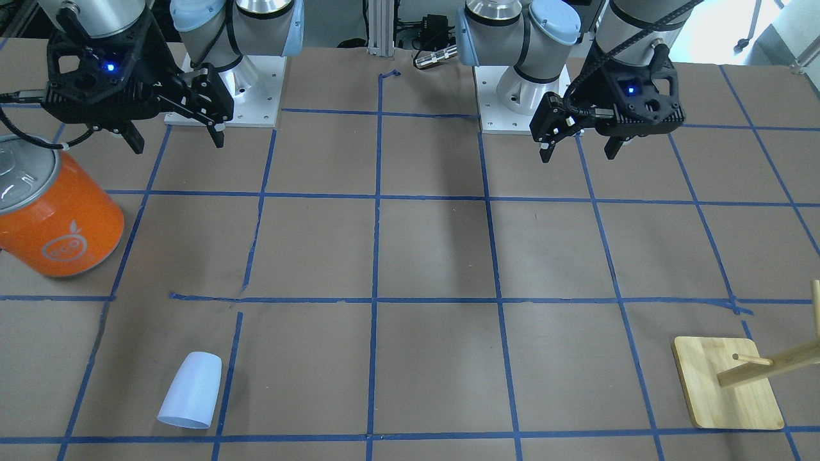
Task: Flip cup
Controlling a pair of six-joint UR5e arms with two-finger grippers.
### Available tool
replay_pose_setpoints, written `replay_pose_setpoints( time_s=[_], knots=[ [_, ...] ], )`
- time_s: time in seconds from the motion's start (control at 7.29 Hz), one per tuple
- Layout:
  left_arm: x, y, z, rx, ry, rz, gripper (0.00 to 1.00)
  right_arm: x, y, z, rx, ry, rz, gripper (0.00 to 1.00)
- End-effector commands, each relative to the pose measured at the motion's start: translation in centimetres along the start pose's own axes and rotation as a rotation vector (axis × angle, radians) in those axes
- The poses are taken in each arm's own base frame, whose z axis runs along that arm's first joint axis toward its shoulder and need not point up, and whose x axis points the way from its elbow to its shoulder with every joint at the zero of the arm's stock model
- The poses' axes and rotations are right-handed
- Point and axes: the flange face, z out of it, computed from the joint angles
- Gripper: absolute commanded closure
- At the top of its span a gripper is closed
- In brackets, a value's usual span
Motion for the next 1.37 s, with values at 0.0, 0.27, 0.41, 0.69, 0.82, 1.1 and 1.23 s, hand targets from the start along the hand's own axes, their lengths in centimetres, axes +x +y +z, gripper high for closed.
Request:
replay_pose_setpoints(
  time_s=[0.0, 0.27, 0.41, 0.69, 0.82, 1.1, 1.23],
  knots=[
    [0.0, 0.1, 0.0, -0.002, 0.000, 0.001, 0.00, 0.1, 0.0, 0.1, -0.001, 0.002, 0.003, 0.00],
    [0.0, 0.1, 0.1, -0.005, -0.001, 0.003, 0.00, 0.3, -0.3, 0.3, -0.002, -0.004, 0.016, 0.00],
    [0.1, 0.1, 0.1, -0.005, 0.000, 0.003, 0.00, 0.7, -0.5, 0.2, 0.014, 0.002, 0.024, 0.00],
    [0.0, 0.1, 0.3, -0.009, -0.002, 0.003, 0.00, 0.5, -1.5, 0.0, 0.065, -0.014, 0.034, 0.00],
    [0.0, 0.1, 0.3, -0.011, -0.002, 0.003, 0.00, 1.2, -4.6, 1.2, 0.154, 0.018, 0.059, 0.00],
    [0.0, 0.1, 0.5, -0.016, -0.003, 0.003, 0.00, 3.5, -11.4, 9.1, 0.123, 0.109, 0.080, 0.00],
    [0.0, 0.1, 0.4, -0.014, -0.003, 0.003, 0.00, 5.4, -13.8, 13.5, 0.102, 0.117, 0.099, 0.00]
  ],
)
